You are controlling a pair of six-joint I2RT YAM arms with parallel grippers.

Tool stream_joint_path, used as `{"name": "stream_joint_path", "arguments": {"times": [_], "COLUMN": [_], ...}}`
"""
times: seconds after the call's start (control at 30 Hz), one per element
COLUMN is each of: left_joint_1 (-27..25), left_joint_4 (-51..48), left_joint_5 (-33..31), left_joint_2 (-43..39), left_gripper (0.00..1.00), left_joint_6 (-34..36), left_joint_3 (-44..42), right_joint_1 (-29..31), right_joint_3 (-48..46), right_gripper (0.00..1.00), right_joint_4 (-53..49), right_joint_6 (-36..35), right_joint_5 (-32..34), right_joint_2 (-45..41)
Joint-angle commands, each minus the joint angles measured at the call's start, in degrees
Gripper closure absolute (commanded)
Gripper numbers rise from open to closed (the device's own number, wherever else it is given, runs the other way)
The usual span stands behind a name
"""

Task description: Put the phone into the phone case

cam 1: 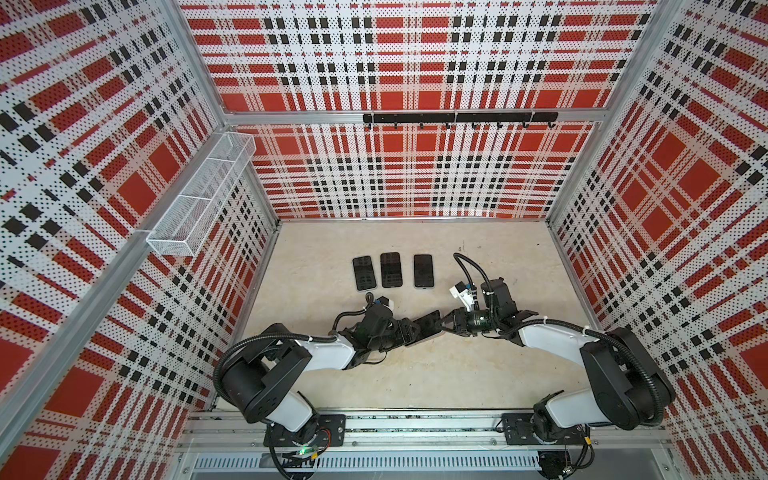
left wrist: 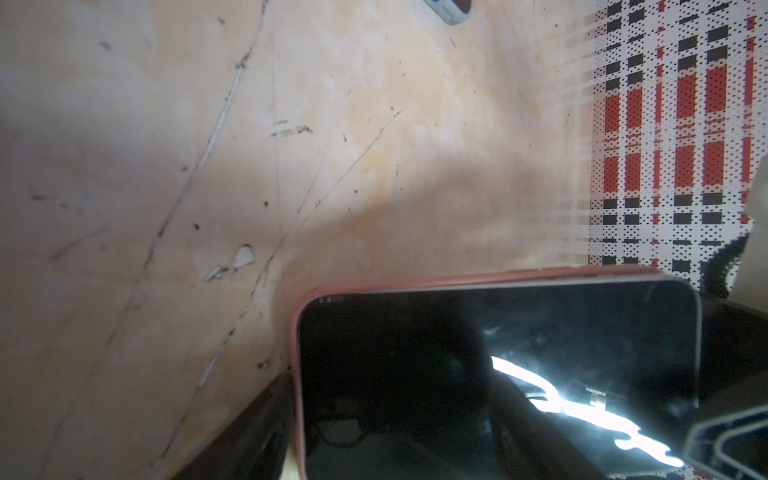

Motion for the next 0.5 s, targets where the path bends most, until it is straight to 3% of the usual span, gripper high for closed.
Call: {"name": "stream_joint_path", "arguments": {"times": [0.0,0.3,0.47], "left_joint_1": [-0.3,-0.1,0.1], "left_joint_4": [-5.4,-5.2,-5.3], "left_joint_5": [0.8,1.1,0.9], "left_joint_2": [1.5,1.8,0.7], "left_gripper": [0.24,0.24,0.24], "left_joint_6": [-1.0,-0.8,-0.6], "left_joint_3": [-2.1,-1.9,-2.0], "right_joint_1": [0.5,0.7,0.7], "right_joint_3": [0.7,0.2,0.2], "right_gripper": [0.74,0.95,1.00], "right_joint_4": [1.4,0.0,-1.2], "right_joint_6": [-1.7,-2.7,-3.5], "right_joint_5": [0.9,4.0,5.8], "right_joint_2": [1.2,1.3,-0.6]}}
